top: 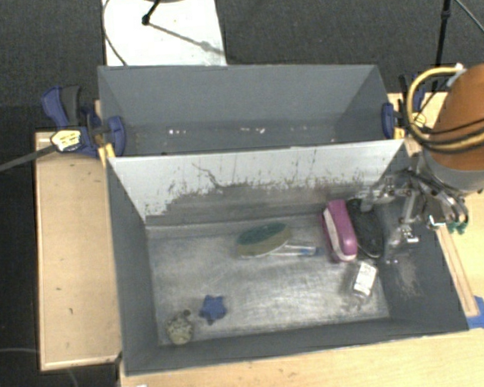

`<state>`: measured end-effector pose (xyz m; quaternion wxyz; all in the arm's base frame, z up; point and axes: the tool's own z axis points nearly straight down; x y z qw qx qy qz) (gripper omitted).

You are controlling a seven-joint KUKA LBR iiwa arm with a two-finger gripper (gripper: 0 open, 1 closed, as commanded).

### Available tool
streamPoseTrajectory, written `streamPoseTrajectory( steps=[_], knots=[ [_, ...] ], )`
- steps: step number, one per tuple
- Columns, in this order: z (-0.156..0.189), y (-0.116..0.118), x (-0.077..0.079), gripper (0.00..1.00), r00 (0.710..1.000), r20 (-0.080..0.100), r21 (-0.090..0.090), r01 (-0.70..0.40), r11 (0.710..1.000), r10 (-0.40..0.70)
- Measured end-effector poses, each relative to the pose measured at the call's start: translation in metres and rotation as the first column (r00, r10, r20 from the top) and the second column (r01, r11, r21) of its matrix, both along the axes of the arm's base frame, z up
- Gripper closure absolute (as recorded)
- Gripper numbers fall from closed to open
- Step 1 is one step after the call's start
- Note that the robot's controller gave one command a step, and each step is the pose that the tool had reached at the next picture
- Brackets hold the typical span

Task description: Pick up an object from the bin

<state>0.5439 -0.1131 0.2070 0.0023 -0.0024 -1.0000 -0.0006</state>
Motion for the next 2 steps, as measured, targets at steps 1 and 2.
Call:
streamPoseTrajectory(
  steps=[1, 2],
  knots=[
    [-0.032, 0.013, 0.029, 0.0, 0.955, 0.008, 0.0, 0.297, 0.955, -0.297],
    [-0.136, 0.085, 0.042, 0.0, 0.988, 0.014, 0.002, 0.151, 0.989, -0.151]
  ],
)
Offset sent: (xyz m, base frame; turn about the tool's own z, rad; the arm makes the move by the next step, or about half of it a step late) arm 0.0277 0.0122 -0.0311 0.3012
